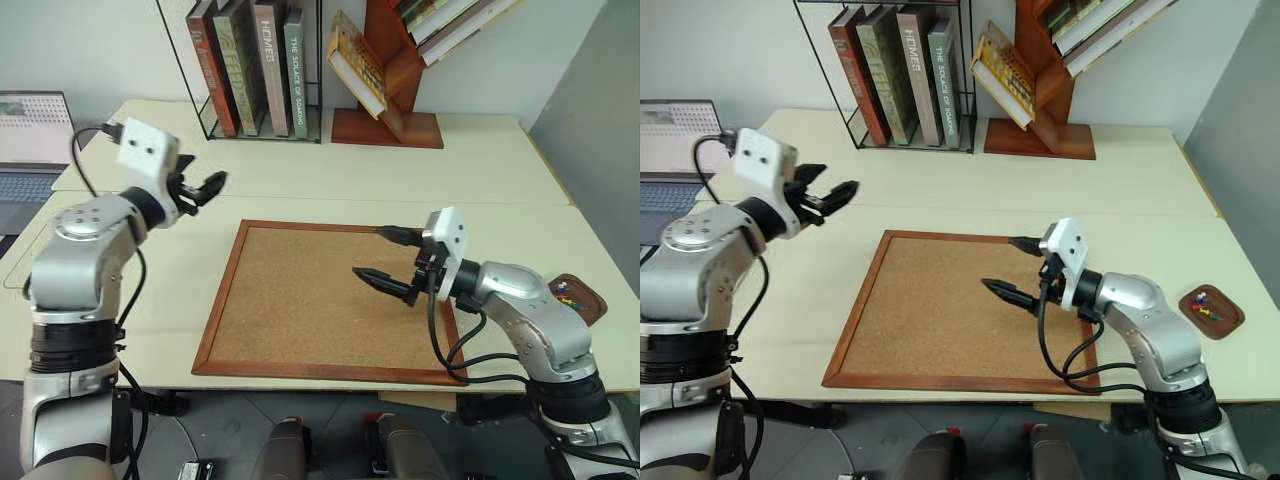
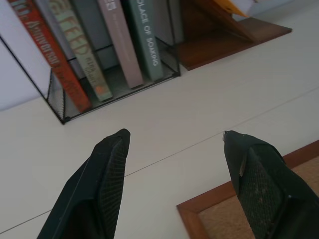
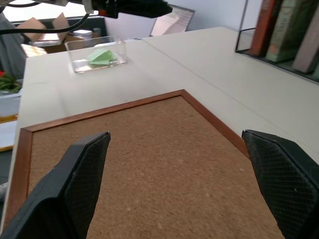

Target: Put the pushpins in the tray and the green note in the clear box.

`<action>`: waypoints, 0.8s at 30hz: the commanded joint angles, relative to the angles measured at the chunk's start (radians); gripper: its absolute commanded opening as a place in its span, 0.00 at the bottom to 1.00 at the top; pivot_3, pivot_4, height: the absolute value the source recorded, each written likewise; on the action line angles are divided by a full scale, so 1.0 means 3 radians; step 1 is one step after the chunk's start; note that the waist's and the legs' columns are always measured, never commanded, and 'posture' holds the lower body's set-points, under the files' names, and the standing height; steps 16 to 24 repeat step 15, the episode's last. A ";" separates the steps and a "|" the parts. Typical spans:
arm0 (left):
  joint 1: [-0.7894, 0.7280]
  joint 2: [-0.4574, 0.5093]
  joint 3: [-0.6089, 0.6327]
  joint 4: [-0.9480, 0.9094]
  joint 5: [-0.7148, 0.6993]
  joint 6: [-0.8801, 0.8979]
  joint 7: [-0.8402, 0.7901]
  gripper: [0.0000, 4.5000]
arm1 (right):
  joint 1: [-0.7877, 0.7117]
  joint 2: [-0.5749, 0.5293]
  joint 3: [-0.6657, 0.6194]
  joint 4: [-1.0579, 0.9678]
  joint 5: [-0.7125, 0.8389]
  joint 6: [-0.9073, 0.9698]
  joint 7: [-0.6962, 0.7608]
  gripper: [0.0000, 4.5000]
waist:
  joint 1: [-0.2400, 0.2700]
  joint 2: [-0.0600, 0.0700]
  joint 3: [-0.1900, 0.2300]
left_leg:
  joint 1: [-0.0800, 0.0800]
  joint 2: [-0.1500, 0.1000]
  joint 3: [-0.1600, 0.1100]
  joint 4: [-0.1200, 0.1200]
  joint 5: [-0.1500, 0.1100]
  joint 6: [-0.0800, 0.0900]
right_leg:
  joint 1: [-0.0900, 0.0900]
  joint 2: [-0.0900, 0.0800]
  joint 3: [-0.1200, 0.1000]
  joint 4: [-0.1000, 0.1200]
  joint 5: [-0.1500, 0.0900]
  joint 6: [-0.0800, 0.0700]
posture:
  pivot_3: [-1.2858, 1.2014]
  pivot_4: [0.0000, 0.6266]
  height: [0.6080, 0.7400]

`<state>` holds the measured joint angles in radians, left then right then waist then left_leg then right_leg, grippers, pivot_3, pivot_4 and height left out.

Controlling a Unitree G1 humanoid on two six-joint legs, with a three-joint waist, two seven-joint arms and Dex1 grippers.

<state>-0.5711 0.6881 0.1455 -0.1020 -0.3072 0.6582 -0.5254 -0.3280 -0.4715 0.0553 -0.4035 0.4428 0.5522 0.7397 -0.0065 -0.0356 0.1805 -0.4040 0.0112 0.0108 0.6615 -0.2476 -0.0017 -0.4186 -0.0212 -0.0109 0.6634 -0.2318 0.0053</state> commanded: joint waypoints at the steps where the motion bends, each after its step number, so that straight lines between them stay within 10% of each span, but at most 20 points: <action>1: 0.0289 -0.0277 -0.0285 -0.0346 -0.0022 -0.0063 -0.0013 0.71 | 0.0347 -0.0119 -0.0167 -0.0267 -0.0016 -0.0106 -0.0055 1.00 | 0.0008 0.0001 0.0000 | 0.0001 0.0000 0.0000 -0.0001 0.0000 0.0000 | 0.0000 0.0000 0.0001 0.0000 0.0000 0.0000 | 0.52 0.24 1.00; 24: 0.0951 -0.0399 -0.0763 -0.0504 0.0084 -0.0498 -0.0493 0.71 | 0.0869 0.0113 -0.0038 -0.0235 -0.0392 -0.0572 -0.0415 1.00 | 0.0010 0.0004 0.0004 | 0.0015 0.0002 -0.0001 0.0004 0.0000 0.0000 | 0.0016 0.0004 0.0002 -0.0002 -0.0001 -0.0002 | 0.52 0.24 1.00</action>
